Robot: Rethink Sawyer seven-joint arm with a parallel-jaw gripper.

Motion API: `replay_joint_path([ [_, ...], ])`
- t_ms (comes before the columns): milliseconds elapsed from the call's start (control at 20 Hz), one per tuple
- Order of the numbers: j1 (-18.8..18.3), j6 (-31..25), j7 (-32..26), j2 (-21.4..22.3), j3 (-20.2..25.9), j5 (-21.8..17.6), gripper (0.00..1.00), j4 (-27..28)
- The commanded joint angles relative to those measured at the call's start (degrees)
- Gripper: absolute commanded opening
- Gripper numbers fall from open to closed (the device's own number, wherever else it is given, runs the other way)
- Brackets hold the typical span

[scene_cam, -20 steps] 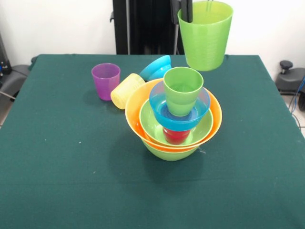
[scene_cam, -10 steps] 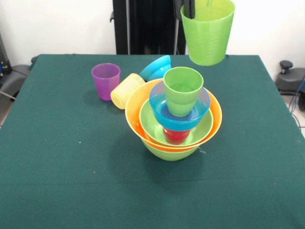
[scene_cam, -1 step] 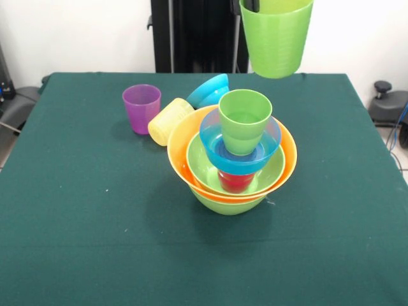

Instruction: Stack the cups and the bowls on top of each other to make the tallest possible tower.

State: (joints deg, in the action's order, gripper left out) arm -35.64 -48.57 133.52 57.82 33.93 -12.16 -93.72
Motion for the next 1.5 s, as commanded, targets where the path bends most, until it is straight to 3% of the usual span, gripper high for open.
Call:
replay_joint_path([
  [50, -0.9, -7.2, -18.3, -2.9, 3.2, -5.7, 0.0, 0.8],
  [250, -1.1, -8.4, -19.0, -3.8, 3.6, -6.1, 0.0, 2.5],
  [1000, -4.3, -7.5, -19.6, -3.9, 6.1, -8.0, 0.0, 0.1],
  [1500, -4.4, -5.3, -17.9, -5.8, 6.7, -9.8, 0.0, 0.0],
])
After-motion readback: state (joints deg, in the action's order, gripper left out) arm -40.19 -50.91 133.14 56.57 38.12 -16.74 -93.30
